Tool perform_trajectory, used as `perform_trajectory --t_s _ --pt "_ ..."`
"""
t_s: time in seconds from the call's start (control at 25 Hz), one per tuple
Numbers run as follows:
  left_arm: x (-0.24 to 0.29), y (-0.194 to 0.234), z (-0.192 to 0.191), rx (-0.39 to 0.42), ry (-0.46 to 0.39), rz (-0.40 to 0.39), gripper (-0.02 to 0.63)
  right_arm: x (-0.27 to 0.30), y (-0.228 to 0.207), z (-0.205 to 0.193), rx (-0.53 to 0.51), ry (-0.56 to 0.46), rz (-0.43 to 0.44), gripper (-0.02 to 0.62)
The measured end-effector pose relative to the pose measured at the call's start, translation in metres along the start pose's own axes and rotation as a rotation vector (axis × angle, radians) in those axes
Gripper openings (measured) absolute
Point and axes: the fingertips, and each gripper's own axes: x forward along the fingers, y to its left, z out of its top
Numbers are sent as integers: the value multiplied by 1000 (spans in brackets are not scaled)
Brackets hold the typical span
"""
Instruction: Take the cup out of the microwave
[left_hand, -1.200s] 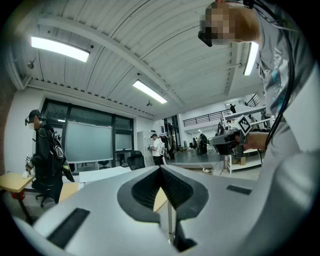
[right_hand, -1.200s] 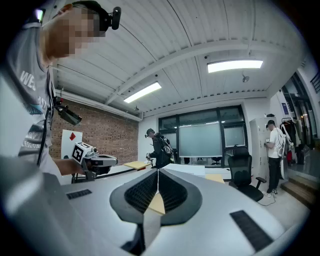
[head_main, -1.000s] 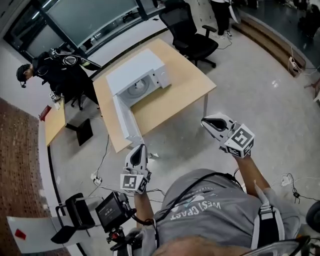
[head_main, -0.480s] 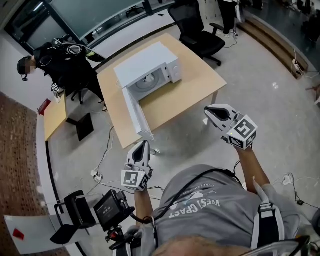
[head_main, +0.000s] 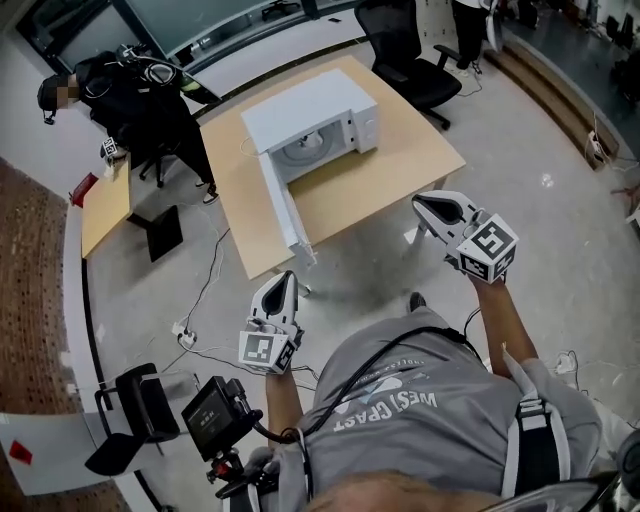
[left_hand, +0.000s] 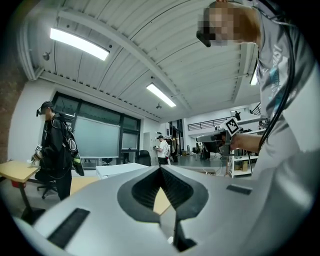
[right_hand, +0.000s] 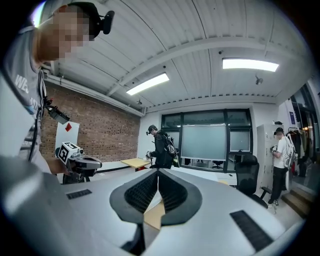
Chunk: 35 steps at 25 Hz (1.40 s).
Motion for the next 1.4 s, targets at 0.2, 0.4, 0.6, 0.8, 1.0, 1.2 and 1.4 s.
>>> perform_trajectory --t_s 0.2,0.4,0.6,0.8,1.0,1.2,1.4 --pt "-14 11 -2 -9 -32 42 43 24 4 6 -34 10 36 11" --pt "-26 15 -2 -20 -42 93 43 40 5 8 -46 32 77 12" --pt "-23 29 -5 -16 -21 153 43 72 -9 4 -34 22 120 12" --pt "-15 48 -8 -15 16 214 43 116 -32 -12 20 36 146 11" --pt "21 74 -12 -36 41 244 43 170 -62 -28 53 66 160 12" --pt "64 89 -4 -31 63 239 43 219 -102 -53 99 113 148 12" --pt "96 105 -4 -41 100 273 43 266 -142 -83 118 156 138 12"
